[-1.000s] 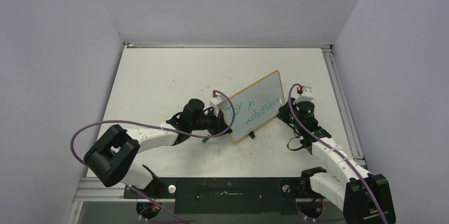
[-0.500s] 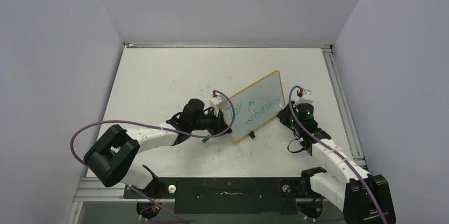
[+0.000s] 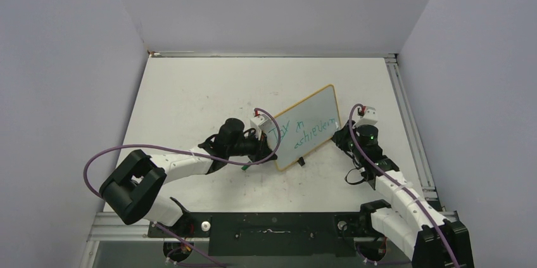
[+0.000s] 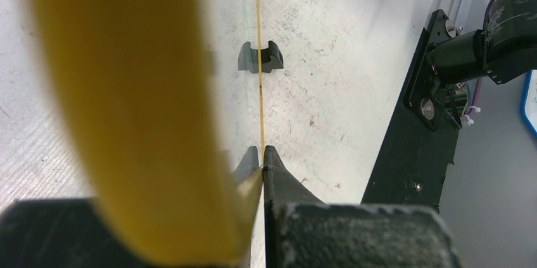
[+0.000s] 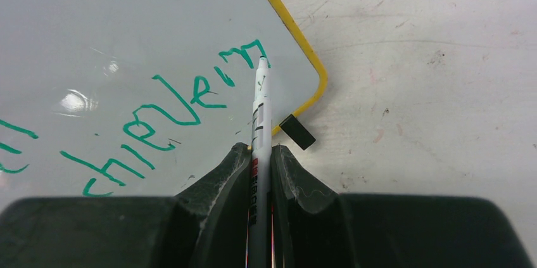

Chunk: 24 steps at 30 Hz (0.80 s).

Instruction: Write a sentence on the whiteboard

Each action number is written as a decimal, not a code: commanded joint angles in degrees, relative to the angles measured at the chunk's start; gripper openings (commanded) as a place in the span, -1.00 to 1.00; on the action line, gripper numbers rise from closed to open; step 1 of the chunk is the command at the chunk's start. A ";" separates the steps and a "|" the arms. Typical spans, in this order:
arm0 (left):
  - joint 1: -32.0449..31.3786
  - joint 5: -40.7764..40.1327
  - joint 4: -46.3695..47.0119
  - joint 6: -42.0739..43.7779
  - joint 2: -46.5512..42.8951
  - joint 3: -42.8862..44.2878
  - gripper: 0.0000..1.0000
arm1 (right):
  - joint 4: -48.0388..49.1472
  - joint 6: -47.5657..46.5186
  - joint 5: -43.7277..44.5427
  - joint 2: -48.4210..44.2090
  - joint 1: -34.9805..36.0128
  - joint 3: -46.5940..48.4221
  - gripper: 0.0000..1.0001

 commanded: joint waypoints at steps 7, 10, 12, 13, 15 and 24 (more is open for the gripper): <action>-0.34 2.73 -0.89 -0.22 -1.55 0.78 -1.00 | 1.76 -0.91 0.61 -2.94 -1.44 0.69 -0.89; -0.36 2.78 -0.89 -0.25 -1.64 0.70 -1.00 | 3.05 -0.83 0.18 -3.40 -1.73 -0.20 -0.89; -0.36 2.76 -0.82 -0.29 -1.57 0.64 -1.00 | 3.89 -0.82 -0.43 -3.62 -1.80 -0.84 -0.89; -0.36 2.78 -0.83 -0.26 -1.58 0.65 -1.00 | 4.16 -0.88 -0.74 -3.62 -1.88 -1.06 -0.89; -0.36 2.76 -0.77 -0.30 -1.61 0.65 -1.00 | 4.85 -0.95 -0.94 -3.64 -1.91 -1.32 -0.89; -0.29 2.89 -0.17 -0.44 -1.64 0.39 -1.00 | 6.71 -1.24 -1.15 -1.94 -2.12 -0.86 -0.89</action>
